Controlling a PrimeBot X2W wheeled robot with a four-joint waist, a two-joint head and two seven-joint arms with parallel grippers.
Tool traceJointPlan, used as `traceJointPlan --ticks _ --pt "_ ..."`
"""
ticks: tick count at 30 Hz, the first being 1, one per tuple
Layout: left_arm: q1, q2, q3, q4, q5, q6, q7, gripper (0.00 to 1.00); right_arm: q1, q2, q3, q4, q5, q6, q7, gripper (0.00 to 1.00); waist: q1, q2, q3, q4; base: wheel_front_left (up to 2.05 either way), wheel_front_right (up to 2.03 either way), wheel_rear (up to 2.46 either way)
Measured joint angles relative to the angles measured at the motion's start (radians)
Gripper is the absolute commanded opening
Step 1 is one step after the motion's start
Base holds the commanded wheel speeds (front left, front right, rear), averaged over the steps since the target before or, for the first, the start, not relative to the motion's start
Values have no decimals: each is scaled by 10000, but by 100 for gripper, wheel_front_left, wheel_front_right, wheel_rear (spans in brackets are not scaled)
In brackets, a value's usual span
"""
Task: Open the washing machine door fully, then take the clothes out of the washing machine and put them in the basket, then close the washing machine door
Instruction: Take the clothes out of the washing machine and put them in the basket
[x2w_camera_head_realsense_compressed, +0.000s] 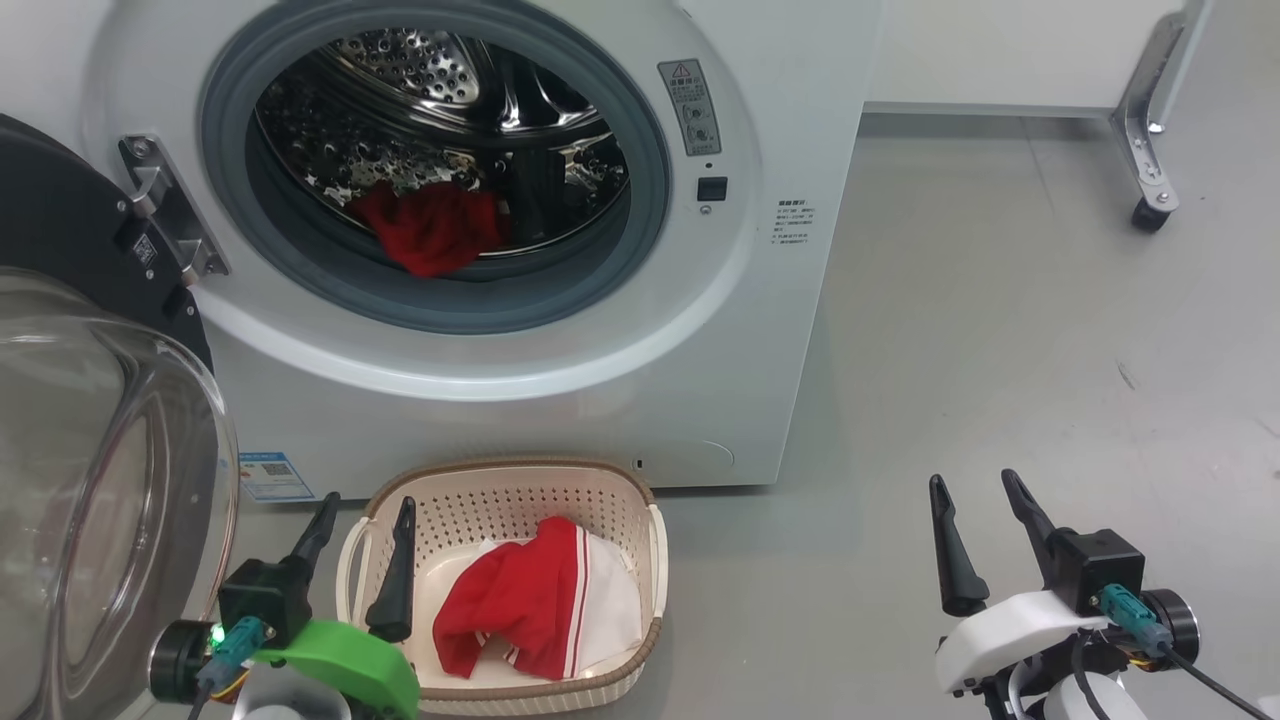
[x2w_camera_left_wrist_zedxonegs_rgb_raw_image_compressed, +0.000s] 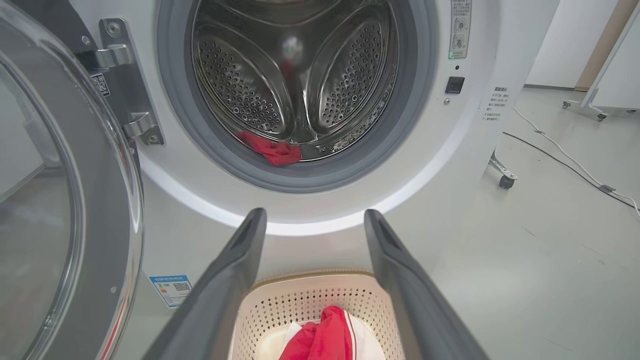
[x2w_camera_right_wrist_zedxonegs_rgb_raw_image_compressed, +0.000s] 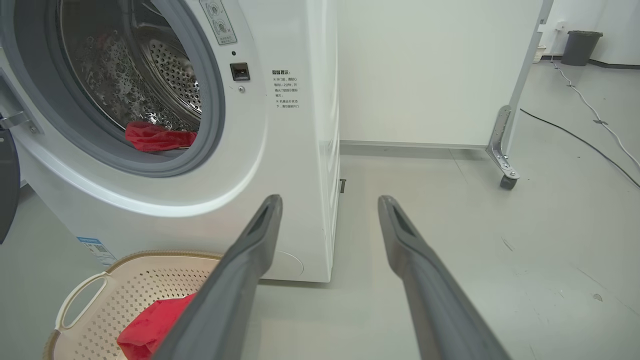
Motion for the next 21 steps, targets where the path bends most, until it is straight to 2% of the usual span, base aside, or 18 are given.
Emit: traceJointPlan --ticks 21 --pt "918 21 -134 -1415 29 261 343 100 349 10 -44 -213 -13 -2 0 100 0 0 -187 -86 0 0 0"
